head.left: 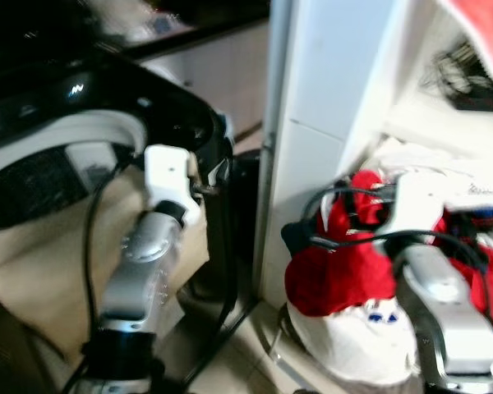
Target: Clothes washing
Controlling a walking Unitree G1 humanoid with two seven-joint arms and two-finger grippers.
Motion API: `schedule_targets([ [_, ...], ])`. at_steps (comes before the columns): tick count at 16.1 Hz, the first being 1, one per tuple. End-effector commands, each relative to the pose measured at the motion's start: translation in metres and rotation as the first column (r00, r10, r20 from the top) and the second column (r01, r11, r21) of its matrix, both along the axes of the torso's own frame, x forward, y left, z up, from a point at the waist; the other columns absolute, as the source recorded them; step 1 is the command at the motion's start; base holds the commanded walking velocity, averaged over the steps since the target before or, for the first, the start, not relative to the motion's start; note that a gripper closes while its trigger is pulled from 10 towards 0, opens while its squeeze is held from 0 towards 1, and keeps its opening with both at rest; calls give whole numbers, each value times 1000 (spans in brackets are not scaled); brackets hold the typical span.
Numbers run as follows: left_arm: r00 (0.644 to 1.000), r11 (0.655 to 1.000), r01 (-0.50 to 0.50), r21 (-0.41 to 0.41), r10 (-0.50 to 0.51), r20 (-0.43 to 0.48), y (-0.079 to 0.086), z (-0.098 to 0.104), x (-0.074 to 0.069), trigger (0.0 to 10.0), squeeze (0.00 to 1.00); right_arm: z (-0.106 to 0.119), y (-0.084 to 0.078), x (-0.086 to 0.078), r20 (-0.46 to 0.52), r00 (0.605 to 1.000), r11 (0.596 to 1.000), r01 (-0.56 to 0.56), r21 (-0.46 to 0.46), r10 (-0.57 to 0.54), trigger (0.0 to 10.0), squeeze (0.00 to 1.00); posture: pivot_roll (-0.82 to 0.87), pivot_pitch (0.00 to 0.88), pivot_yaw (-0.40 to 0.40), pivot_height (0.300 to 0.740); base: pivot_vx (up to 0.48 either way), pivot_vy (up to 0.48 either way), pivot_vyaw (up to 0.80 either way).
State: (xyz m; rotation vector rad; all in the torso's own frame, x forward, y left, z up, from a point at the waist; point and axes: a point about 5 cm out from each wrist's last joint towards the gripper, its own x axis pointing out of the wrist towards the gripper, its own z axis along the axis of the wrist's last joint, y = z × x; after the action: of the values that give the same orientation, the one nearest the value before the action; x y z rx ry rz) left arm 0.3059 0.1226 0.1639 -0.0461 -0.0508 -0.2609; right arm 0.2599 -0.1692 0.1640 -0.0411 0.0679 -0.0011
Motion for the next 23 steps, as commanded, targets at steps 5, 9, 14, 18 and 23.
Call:
schedule_targets([
  [5, 998, 994, -54, 92, 53, 17, 9, 3, 5, 10000, 0, 5, 7, 1, 12, 1000, 1000, -26, 7, 26, 10000, 0, -144, 0, 23, 740, 0, -97, -480],
  [9, 996, 997, -82, 11, 82, -25, 9, 0, 7, 10000, 0, 7, 6, 3, 14, 999, 999, -49, -16, 49, 10000, 0, -144, 0, 22, 740, 0, -240, 0],
  [14, 997, 997, -69, 28, 68, 25, 6, 5, 5, 10000, 0, 8, 6, 6, 13, 998, 998, -56, -26, 56, 10000, 0, -134, 0, 9, 740, 0, 0, 0],
  [18, 996, 995, -81, 50, 79, 38, 7, 7, 5, 10000, 0, 6, 3, 7, 12, 999, 998, -40, -57, 41, 10000, 0, -132, 0, 11, 740, 0, 0, 0],
  [23, 996, 995, -82, 59, 80, 34, 6, 6, 6, 10000, 0, 6, 2, 8, 13, 1000, 997, -27, -77, 28, 10000, 0, -134, 0, 20, 740, 0, -480, 578],
])
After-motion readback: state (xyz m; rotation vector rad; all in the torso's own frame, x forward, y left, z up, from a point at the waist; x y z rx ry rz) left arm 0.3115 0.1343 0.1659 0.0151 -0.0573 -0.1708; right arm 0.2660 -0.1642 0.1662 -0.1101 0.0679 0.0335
